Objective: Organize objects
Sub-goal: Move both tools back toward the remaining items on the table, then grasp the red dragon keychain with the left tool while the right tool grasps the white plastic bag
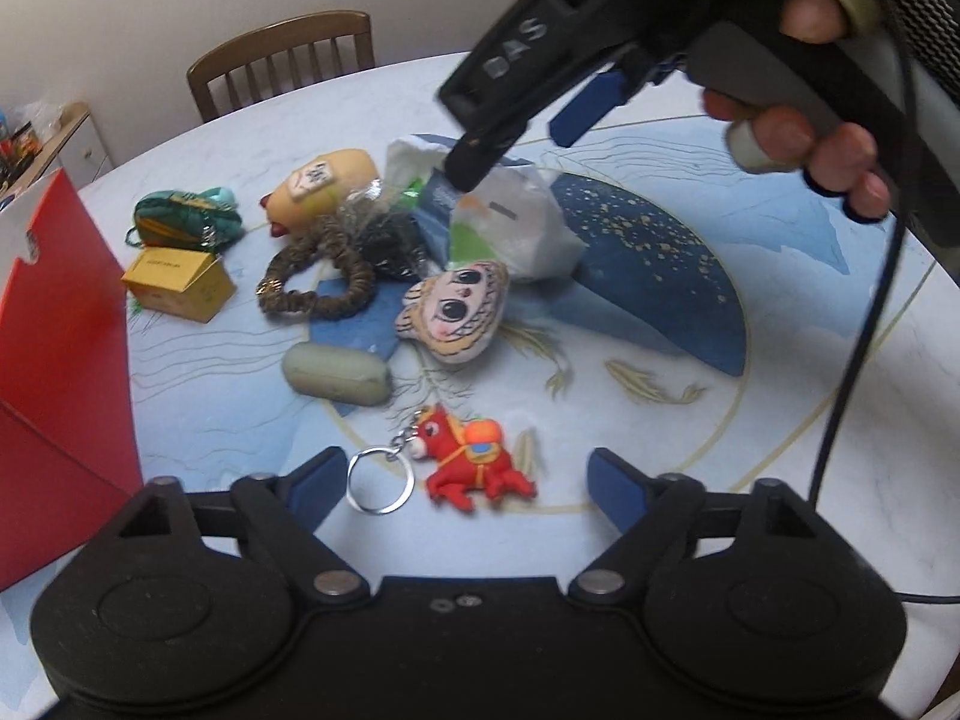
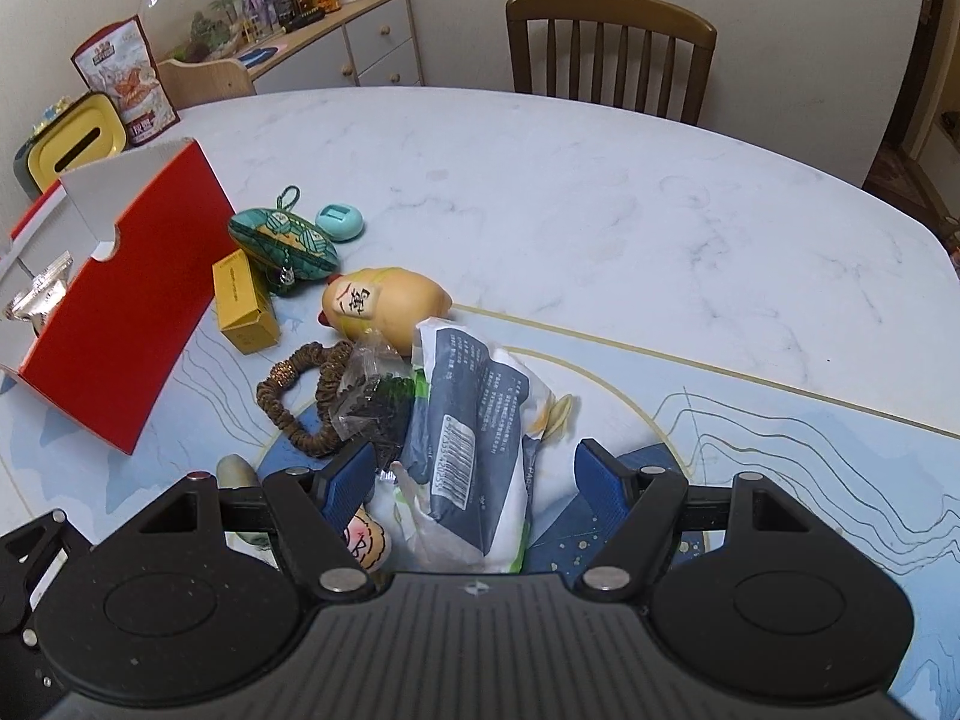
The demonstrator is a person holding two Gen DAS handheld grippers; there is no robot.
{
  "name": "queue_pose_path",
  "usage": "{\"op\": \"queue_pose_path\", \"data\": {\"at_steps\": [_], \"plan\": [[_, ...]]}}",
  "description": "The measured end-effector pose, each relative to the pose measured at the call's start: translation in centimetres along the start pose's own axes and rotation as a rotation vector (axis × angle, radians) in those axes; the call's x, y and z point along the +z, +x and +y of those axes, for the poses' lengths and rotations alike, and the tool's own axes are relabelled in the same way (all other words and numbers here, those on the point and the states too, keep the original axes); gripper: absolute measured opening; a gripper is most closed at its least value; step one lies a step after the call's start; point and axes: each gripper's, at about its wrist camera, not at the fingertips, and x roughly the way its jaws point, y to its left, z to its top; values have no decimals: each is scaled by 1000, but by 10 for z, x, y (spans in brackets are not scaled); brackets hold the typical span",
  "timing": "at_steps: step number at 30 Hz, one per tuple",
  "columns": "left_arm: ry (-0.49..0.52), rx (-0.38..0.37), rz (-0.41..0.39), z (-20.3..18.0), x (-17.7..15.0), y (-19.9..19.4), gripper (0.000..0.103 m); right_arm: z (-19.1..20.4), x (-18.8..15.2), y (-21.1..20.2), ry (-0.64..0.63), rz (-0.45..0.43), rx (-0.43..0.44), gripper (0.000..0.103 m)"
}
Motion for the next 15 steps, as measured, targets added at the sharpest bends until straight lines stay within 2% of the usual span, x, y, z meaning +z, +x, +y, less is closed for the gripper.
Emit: {"op": "queue_pose_path", "data": {"at_steps": [4,11,15], "plan": [[20,-13,19,-8,-2,6,70,-1,0,7,-4,11,3,71],[36,-14,11,-13,-1,5,63,-2,1,13,-7,25,14,63],[21,-32,17,-10,0,5,56,-2,1,17,-1,31,24,57]]}}
